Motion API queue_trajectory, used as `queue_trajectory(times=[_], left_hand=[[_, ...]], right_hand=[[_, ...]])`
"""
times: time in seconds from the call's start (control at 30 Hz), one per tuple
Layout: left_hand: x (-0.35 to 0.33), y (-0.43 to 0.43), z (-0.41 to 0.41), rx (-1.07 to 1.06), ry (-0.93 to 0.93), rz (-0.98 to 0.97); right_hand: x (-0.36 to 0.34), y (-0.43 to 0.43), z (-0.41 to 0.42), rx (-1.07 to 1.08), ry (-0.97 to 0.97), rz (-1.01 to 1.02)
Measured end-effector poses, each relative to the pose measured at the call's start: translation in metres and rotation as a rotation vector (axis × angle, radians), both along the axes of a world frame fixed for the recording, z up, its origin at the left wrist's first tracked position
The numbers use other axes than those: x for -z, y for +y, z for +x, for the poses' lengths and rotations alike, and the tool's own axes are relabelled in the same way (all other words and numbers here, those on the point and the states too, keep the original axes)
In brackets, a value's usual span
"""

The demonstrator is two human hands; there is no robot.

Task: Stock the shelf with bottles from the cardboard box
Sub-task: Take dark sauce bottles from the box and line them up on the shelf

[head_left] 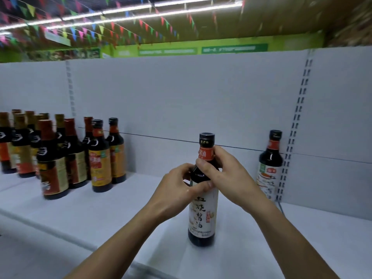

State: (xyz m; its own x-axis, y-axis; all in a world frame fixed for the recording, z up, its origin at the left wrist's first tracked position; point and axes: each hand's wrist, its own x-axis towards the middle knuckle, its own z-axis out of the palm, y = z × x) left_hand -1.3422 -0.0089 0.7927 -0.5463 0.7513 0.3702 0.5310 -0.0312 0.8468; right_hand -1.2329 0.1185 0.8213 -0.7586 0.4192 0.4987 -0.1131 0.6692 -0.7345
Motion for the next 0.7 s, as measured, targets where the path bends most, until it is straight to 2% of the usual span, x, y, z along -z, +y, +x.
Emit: queue_trajectory(times=[0.4,0.7], left_hand=[[0.008,0.069,-0.021,0.261,-0.052,-0.025],[0.023,0.103,-0.035,0.399,-0.111,-0.03]], right_hand=[[0.014,0.037,0.002,0.31,0.016,-0.007],[0.016,0.051,-0.004,0.409,0.064,-0.082]])
